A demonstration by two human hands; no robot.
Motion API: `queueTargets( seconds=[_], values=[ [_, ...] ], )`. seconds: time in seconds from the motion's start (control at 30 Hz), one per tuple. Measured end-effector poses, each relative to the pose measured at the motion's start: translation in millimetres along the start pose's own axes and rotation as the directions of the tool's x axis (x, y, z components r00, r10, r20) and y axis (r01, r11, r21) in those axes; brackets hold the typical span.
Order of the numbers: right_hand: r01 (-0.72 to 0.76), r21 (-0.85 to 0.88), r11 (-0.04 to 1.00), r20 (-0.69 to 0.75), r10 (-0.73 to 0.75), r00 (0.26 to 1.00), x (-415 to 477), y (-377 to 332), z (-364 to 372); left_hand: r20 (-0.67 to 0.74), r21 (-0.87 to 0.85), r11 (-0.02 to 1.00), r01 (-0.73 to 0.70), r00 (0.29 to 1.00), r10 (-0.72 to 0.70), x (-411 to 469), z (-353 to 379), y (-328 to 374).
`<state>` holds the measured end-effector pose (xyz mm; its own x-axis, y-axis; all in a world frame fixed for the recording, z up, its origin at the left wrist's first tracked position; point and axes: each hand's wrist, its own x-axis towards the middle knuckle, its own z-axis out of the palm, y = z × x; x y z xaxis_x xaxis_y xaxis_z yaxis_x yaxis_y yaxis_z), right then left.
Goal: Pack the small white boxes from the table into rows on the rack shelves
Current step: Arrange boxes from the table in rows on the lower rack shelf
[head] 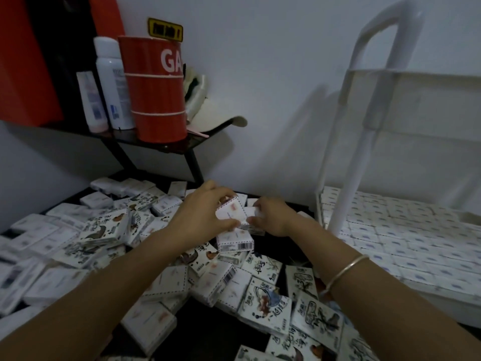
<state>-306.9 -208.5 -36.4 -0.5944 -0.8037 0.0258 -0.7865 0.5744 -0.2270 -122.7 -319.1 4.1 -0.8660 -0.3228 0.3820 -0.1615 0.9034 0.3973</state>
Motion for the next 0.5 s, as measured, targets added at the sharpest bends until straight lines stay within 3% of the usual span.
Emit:
queueTargets(
  seconds=[0.23, 0.4, 0.5],
  values=[
    [0.063, 0.130, 0.990, -0.257, -0.028, 0.966, -49.8, -15.0, -20.3, 0.110, -0.457, 0.888, 0.057, 0.994, -0.008, -23.8, -8.9, 27.4],
    [0.218, 0.169, 0.961, -0.369, -0.144, 0.918, -115.5, -23.8, -44.4, 0.145, -0.536, 0.843, -0.031, 0.981, 0.128, -37.2, -12.6, 59.7],
    [0.241, 0.286, 0.927, -0.367, -0.126, 0.922, -159.7, -16.8, -59.2, 0.183, -0.595, 0.803, -0.041, 0.966, 0.185, -44.7, -12.9, 82.8]
  ],
)
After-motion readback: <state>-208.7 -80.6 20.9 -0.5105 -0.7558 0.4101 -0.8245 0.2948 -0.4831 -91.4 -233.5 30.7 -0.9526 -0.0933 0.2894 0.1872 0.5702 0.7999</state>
